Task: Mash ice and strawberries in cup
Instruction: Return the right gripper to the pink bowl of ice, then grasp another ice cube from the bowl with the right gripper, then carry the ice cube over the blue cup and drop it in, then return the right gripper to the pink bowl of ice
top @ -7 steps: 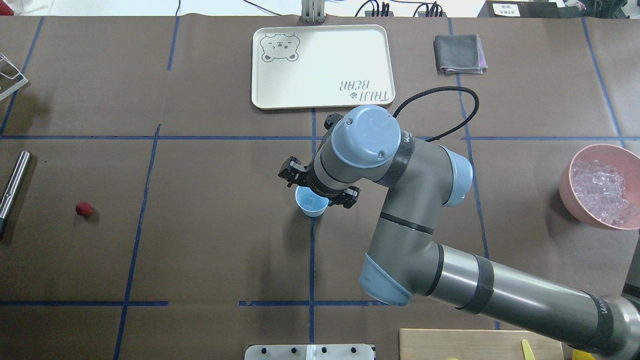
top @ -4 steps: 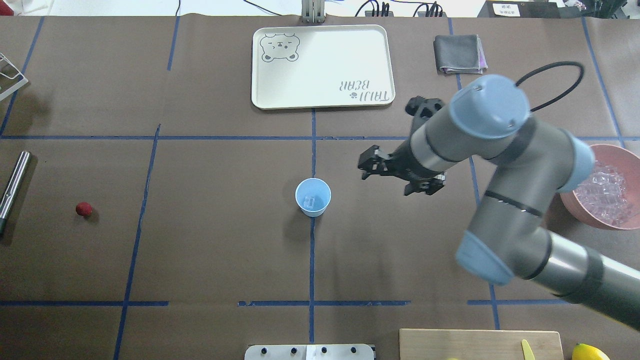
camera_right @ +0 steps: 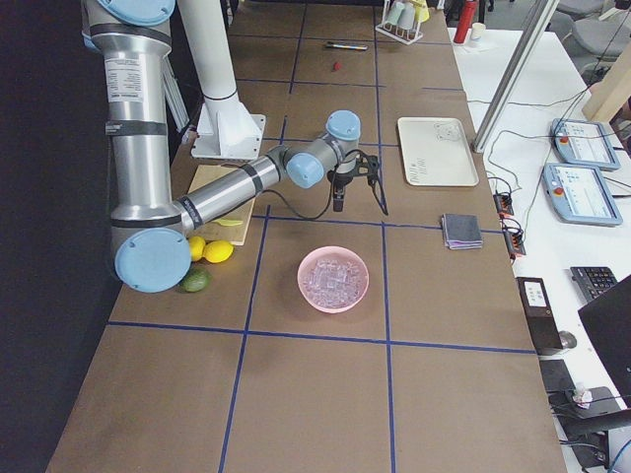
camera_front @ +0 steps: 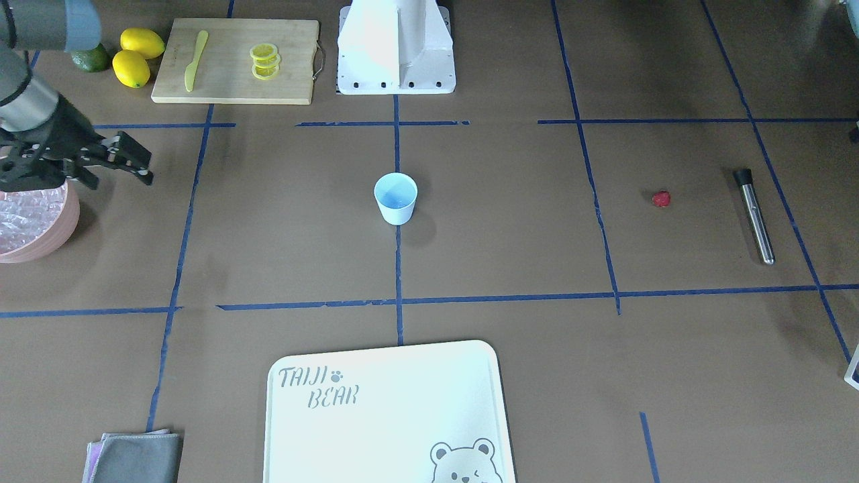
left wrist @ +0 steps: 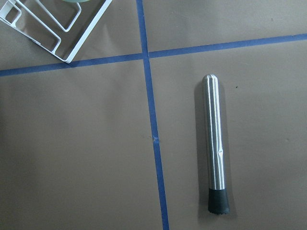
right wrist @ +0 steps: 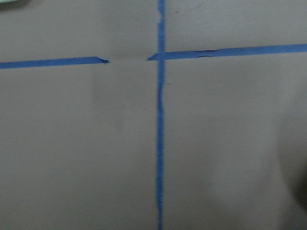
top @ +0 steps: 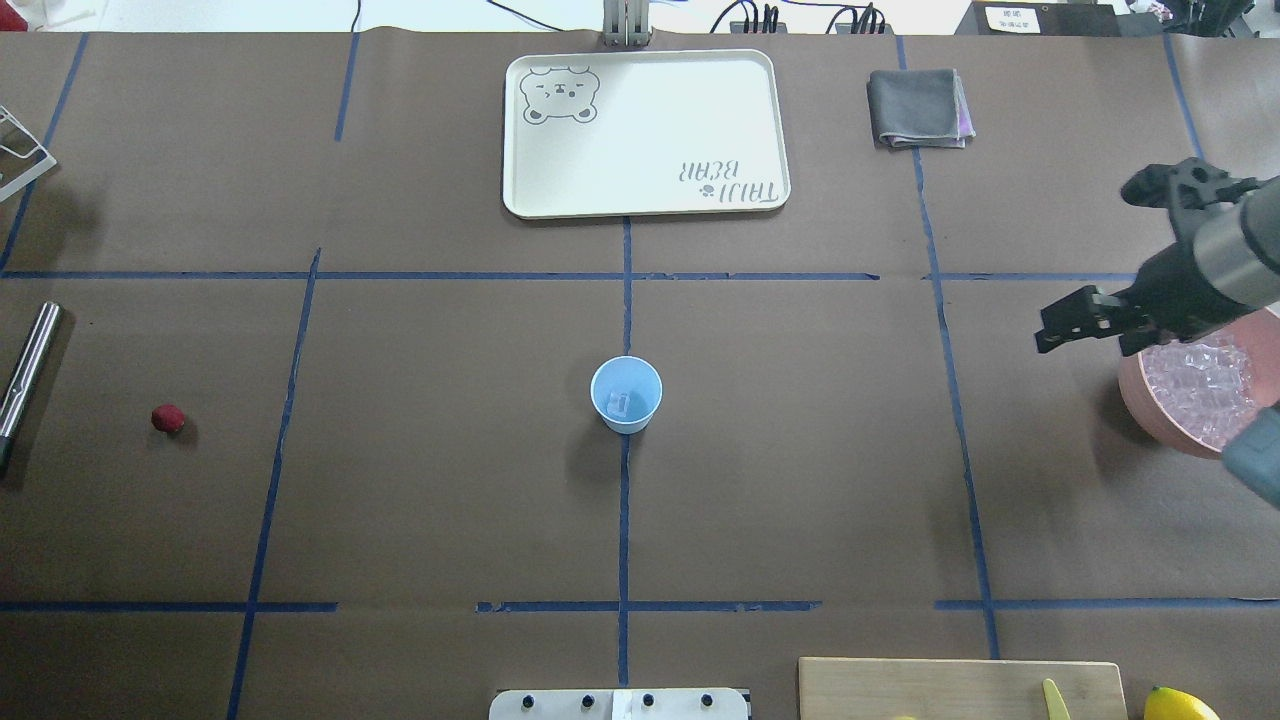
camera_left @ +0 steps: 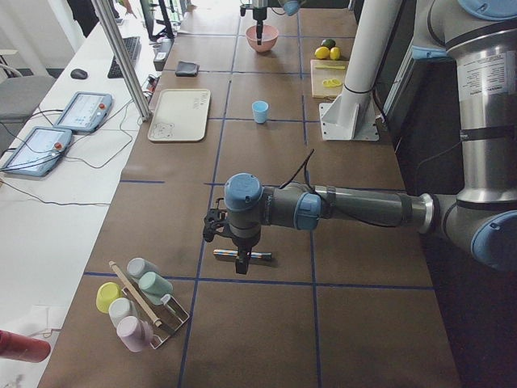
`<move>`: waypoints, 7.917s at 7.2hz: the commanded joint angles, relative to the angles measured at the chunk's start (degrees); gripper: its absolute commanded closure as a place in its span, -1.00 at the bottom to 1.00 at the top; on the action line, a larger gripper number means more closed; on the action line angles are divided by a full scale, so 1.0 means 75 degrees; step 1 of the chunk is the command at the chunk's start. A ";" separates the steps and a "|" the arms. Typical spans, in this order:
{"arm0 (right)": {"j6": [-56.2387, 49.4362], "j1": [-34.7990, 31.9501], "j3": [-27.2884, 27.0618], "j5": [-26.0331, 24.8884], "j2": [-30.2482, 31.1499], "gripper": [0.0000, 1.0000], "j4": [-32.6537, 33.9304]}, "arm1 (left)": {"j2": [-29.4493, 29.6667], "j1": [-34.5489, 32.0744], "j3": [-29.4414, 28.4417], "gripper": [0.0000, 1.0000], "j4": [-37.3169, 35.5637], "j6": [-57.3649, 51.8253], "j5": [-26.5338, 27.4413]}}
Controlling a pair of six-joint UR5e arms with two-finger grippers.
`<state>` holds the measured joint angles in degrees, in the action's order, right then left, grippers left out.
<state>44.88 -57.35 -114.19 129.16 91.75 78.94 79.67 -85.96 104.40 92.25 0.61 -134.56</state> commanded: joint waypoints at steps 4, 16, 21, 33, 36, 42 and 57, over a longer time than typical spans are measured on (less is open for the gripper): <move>-0.1836 -0.1225 0.1220 -0.0053 0.0717 -0.98 -0.0013 | -0.0006 0.0000 0.0002 -1.00 0.0005 0.0000 0.0000; -0.1660 -0.0838 0.1983 -0.0042 0.0611 -0.60 -0.0260 | -0.0006 0.0000 0.0096 -1.00 -0.0007 0.0012 0.0000; -0.1684 -0.0850 0.1937 -0.0054 0.0669 1.00 -0.0271 | -0.0006 0.0000 0.0096 -1.00 -0.0007 0.0012 0.0000; 0.6420 0.3285 0.1777 -0.1481 -0.5288 1.00 0.1076 | -0.0005 0.0000 0.0119 -1.00 -0.0007 0.0012 -0.0012; 0.6777 0.3708 0.3038 -0.2198 -0.6385 1.00 0.0739 | -0.0006 0.0000 0.0154 -1.00 -0.0018 0.0012 -0.0047; 0.6766 0.3732 0.2980 -0.2152 -0.6327 -0.65 0.0713 | -0.0006 -0.0012 0.0166 -1.00 -0.0018 0.0012 -0.0047; -0.2679 -0.0897 0.1349 -0.0276 0.0072 -0.99 0.0619 | -0.0006 -0.0012 0.0154 -1.00 -0.0018 0.0012 -0.0035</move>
<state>26.40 -63.72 -105.51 126.64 92.46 84.05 79.63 -86.04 105.50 92.11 0.70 -134.82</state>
